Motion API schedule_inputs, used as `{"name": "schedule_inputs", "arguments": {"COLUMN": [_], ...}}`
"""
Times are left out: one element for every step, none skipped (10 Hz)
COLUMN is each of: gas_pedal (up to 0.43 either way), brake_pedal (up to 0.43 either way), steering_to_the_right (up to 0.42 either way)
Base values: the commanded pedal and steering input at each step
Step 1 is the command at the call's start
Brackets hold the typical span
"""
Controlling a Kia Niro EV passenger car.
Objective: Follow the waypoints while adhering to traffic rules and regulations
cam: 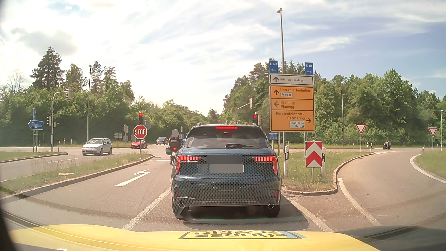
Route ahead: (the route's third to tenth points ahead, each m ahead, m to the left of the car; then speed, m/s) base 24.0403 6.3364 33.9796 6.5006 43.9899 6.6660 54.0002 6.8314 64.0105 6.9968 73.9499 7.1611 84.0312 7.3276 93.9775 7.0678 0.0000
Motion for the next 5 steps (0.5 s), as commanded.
{"name": "schedule_inputs", "arguments": {"gas_pedal": [0.0,0.0,0.0,0.0,0.0], "brake_pedal": [0.201,0.201,0.201,0.201,0.201], "steering_to_the_right": [-0.026,-0.026,-0.026,-0.026,-0.026]}}
